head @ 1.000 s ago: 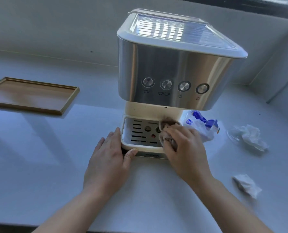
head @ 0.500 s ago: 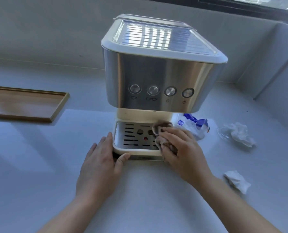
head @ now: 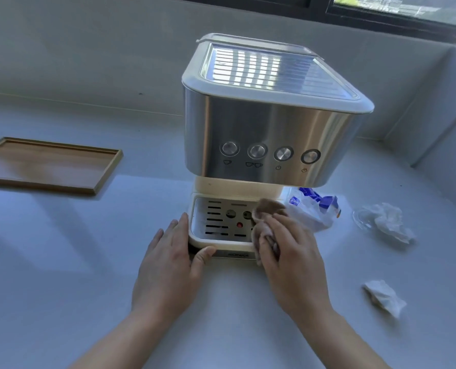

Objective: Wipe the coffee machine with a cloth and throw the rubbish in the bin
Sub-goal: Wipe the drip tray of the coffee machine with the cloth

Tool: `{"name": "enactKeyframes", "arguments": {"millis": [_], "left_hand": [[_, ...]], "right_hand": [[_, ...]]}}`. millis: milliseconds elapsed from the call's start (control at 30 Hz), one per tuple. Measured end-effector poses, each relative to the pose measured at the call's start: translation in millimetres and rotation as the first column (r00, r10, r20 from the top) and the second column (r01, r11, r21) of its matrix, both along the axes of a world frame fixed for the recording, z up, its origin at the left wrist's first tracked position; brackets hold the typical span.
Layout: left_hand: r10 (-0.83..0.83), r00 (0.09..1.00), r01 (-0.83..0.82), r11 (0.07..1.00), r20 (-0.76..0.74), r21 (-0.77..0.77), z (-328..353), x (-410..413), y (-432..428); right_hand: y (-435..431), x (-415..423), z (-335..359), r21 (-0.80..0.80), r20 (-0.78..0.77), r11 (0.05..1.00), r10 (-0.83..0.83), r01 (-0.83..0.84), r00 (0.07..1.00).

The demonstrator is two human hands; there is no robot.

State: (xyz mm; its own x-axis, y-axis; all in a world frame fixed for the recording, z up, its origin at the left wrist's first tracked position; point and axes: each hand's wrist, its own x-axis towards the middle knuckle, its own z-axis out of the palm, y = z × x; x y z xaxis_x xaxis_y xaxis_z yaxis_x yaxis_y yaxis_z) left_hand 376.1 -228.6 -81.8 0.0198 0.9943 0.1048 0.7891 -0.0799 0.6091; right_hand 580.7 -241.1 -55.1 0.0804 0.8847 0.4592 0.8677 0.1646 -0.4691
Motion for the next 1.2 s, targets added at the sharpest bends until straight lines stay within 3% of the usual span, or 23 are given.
{"name": "enactKeyframes", "arguments": {"millis": [67, 133, 267, 400, 533, 733, 833, 900, 1000, 1067, 1200], "left_hand": [[0.018, 1.000, -0.018, 1.000, 0.019, -0.001, 1, -2, 0], [0.039, 0.998, -0.039, 0.999, 0.046, 0.002, 2, -3, 0], [0.053, 0.990, -0.058, 0.997, 0.129, 0.043, 6, -4, -1], [0.048, 0.983, -0.051, 0.999, 0.179, 0.013, 8, -9, 0], [0.003, 0.986, -0.005, 1.000, 0.164, 0.011, 10, -11, -1], [-0.010, 0.990, 0.005, 0.999, 0.141, 0.039, 4, -11, 1], [-0.017, 0.989, 0.005, 0.997, 0.150, 0.079, 2, -11, 0], [-0.013, 0.989, 0.005, 0.998, 0.148, 0.055, -2, -11, 1], [0.003, 0.989, -0.008, 1.000, 0.151, 0.029, -6, -10, 3], [-0.004, 0.990, -0.001, 0.999, 0.139, 0.033, -6, -10, 2], [-0.014, 0.992, 0.012, 1.000, 0.123, 0.017, -6, -11, 3]], "right_hand": [[1, -13, 2, 0.032, 0.111, 0.997, 0.069, -0.073, 0.991], [13, -30, 7, -0.054, 0.154, 0.981, 0.192, -0.185, 0.969], [56, -75, 19, -0.215, 0.072, 0.907, 0.386, -0.363, 0.920], [74, -91, 27, -0.234, -0.006, 0.861, 0.464, -0.452, 0.886], [43, -47, 27, -0.252, 0.066, 0.824, 0.537, -0.507, 0.841], [48, 9, 19, -0.154, 0.116, 0.969, 0.214, -0.196, 0.970], [50, 20, 8, -0.109, -0.022, 0.994, 0.006, -0.008, 1.000], [49, 21, 2, -0.181, -0.255, 0.977, -0.155, 0.111, 0.954], [43, 18, -4, -0.239, -0.511, 0.944, -0.322, 0.228, 0.797], [35, 16, -6, -0.220, -0.543, 0.943, -0.332, 0.251, 0.771], [11, 7, -11, -0.176, -0.507, 0.959, -0.283, 0.223, 0.814]]}}
